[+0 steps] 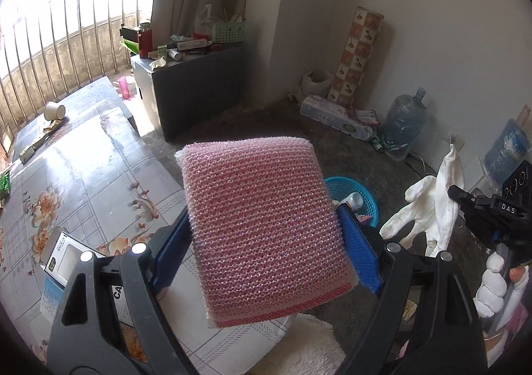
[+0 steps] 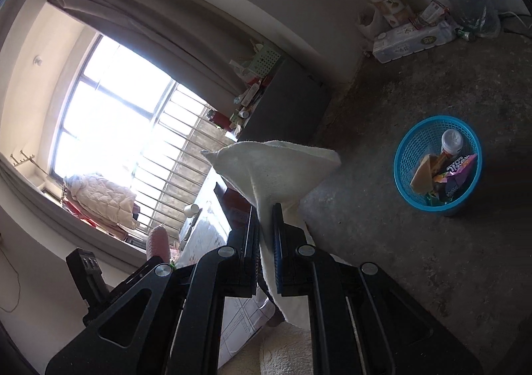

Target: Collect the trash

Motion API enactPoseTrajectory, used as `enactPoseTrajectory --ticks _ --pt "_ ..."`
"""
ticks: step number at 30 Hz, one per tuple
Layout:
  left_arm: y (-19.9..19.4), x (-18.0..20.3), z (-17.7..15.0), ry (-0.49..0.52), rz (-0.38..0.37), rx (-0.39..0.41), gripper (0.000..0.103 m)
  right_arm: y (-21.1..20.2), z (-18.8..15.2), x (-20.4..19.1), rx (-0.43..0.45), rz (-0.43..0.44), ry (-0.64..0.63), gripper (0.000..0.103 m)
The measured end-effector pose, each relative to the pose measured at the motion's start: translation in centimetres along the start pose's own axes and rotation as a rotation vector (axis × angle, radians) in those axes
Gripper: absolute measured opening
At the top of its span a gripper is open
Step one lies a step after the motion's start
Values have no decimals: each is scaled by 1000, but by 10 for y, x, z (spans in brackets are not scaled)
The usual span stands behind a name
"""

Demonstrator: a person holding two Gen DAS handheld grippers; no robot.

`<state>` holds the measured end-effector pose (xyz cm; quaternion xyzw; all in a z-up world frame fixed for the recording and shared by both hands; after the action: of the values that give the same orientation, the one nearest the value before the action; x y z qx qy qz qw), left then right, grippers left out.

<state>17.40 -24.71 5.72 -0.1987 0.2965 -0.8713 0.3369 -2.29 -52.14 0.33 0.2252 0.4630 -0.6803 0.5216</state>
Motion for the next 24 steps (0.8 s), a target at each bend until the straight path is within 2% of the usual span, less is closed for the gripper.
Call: enactPoseTrajectory --ticks 6,12,16,20,22,24 --pt "74 63 26 29 -159 -100 80 -4 30 49 66 -106 65 8" --pt "182 117 32 12 -308 -275 81 32 58 104 64 -167 154 8" --pt "262 147 23 23 -335 -368 81 71 73 148 36 -222 211 8" --pt "337 165 8 9 -328 -446 81 116 88 190 -2 -270 260 9" --pt "370 171 0 -21 -326 -480 81 139 92 211 -26 -296 284 11" --pt "404 176 -6 -61 -318 -519 83 163 93 233 -66 -322 327 21"
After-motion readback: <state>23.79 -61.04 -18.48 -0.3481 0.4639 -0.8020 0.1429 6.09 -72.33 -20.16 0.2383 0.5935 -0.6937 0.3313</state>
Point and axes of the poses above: each gripper's, at about its wrist camera, not at the fingertips, and y roughly the way its jaws point, x to its right, z to its top, the point moved 2 cm from there along y, roughly the way its jaws point, and after that the axes turned 5 degrees about x, right-handed, at the moved point
